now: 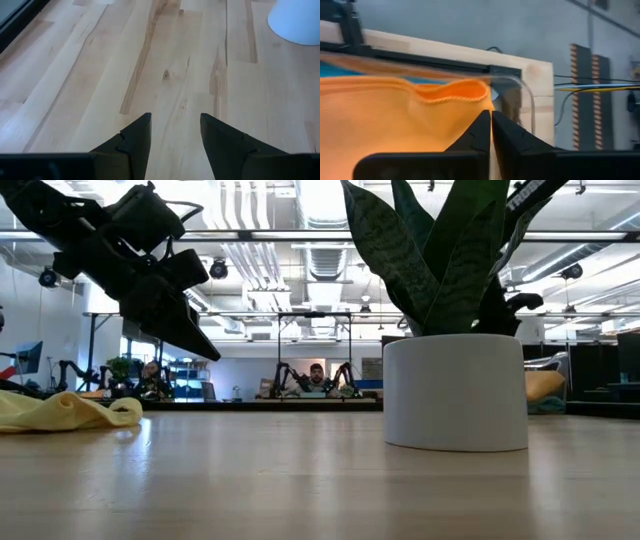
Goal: Fold microfiber towels
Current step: Put the orange microfiber cloth into the transparent bin
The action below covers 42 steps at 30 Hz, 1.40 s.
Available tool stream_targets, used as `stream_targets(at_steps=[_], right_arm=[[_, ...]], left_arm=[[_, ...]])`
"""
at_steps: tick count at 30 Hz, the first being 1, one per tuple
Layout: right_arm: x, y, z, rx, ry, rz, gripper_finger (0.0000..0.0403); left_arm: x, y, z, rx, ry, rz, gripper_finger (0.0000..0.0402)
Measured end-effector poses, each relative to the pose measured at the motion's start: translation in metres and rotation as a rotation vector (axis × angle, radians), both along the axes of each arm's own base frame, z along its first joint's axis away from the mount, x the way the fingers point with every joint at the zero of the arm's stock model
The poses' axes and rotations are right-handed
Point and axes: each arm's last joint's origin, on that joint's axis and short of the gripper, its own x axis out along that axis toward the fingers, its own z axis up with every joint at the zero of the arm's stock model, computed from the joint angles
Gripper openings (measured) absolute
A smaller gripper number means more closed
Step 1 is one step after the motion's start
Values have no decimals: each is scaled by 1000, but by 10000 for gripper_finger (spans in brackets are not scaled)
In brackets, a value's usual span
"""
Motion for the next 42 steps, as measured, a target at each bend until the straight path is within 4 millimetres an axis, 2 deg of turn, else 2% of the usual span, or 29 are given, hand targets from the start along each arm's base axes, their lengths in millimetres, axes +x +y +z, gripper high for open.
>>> stream_targets(at_steps=[4, 13, 20, 25, 29, 31, 36, 42], right_arm=[[3, -5, -11, 10, 19, -9, 9], [1, -20, -51, 63, 53, -44, 9], [0, -28, -79, 160, -13, -35, 9], [2, -29, -68, 179, -10, -9, 9], [2, -30, -43, 104, -19, -8, 9], [2, -31, -37, 80, -20, -9, 9], [3, -33, -38, 63, 8, 0, 9], [1, -31, -57, 181, 145, 33, 9]], left_arm=[[0, 0, 0, -4, 1, 3, 154], [0, 0, 0, -5, 2, 3, 154], [0, 0, 0, -5, 2, 3, 154], [0, 0, 0, -6, 2, 4, 154], [0, 0, 0, -6, 1, 3, 154], [0, 0, 0, -6, 0, 3, 154], [1, 0, 2, -5, -4, 3, 154], [0, 0, 1, -7, 3, 3, 154]])
